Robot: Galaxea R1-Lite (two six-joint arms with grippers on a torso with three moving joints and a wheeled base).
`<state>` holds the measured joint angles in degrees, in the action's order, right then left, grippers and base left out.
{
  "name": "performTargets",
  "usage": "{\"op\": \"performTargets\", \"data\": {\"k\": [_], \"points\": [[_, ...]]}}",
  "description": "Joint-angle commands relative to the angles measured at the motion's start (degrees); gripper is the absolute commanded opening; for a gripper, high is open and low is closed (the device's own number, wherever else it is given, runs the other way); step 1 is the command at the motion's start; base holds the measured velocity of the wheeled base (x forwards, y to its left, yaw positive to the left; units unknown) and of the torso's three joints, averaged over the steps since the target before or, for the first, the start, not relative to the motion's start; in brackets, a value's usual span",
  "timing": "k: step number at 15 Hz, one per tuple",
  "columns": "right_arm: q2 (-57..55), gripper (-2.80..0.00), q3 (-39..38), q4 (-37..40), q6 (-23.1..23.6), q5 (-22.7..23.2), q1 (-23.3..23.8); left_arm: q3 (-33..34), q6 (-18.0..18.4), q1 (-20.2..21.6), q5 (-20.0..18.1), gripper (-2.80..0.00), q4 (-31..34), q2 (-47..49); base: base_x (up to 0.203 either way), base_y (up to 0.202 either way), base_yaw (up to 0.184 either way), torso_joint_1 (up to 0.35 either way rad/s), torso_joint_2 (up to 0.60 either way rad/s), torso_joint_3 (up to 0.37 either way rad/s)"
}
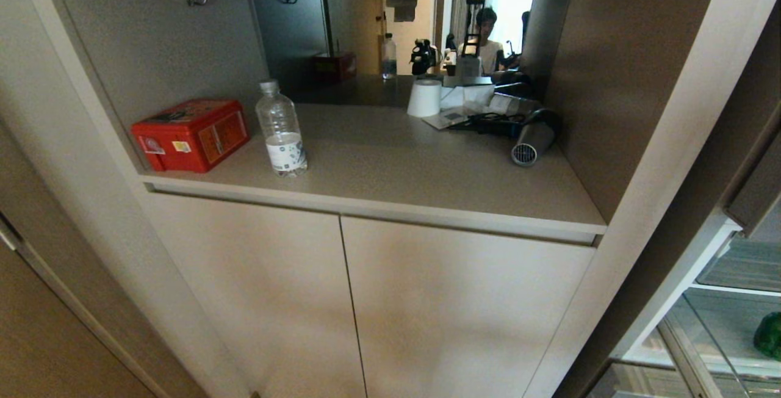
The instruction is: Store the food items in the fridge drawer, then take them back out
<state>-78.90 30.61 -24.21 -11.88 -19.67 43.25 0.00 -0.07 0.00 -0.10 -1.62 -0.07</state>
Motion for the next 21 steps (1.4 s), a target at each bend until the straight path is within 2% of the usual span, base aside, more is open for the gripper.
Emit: {"op": "performTargets", "data": {"k": [1, 3, 5, 8, 12, 19, 20, 21], "points": [[-10.87, -2.8, -1.08, -7.98, 0.43, 2.94, 3.3, 0.62, -0.01, 0.0, 0.01, -2.8, -0.05, -0.01, 0.0, 0.0, 0.0, 0.0, 0.0, 0.0], [-15.53, -2.8, -4.26, -16.74, 0.85, 4.45, 4.8, 0.62, -0.01, 0.0, 0.01, -2.8, -0.05, -0.01, 0.0, 0.0, 0.0, 0.0, 0.0, 0.0], [-19.61, -2.8, -5.76, -20.71, 0.85, 4.8, 6.68, 0.62, -0.01, 0.0, 0.01, -2.8, -0.05, -0.01, 0.0, 0.0, 0.0, 0.0, 0.0, 0.0], [-22.55, -2.8, -6.53, -24.19, 0.31, 5.4, 10.11, 0.62, -0.01, 0.0, 0.01, -2.8, -0.05, -0.01, 0.0, 0.0, 0.0, 0.0, 0.0, 0.0], [-26.44, -2.8, -6.19, -25.92, 0.02, 9.04, 12.91, 0.62, -0.01, 0.0, 0.01, -2.8, -0.05, -0.01, 0.0, 0.0, 0.0, 0.0, 0.0, 0.0], [-36.32, -2.8, -5.92, -35.9, 0.53, 9.29, 13.43, 0.62, -0.01, 0.0, 0.01, -2.8, -0.05, -0.01, 0.0, 0.0, 0.0, 0.0, 0.0, 0.0], [-36.58, 0.0, -5.83, -36.17, 0.45, 9.29, 13.61, 0.62, -0.01, 0.0, 0.01, -2.8, -0.05, -0.01, 0.0, 0.0, 0.0, 0.0, 0.0, 0.0], [-36.58, 0.0, -5.65, -36.17, 0.54, 9.32, 14.05, 0.62, -0.01, 0.0, 0.01, -2.8, -0.05, -0.01, 0.0, 0.0, 0.0, 0.0, 0.0, 0.0]]}}
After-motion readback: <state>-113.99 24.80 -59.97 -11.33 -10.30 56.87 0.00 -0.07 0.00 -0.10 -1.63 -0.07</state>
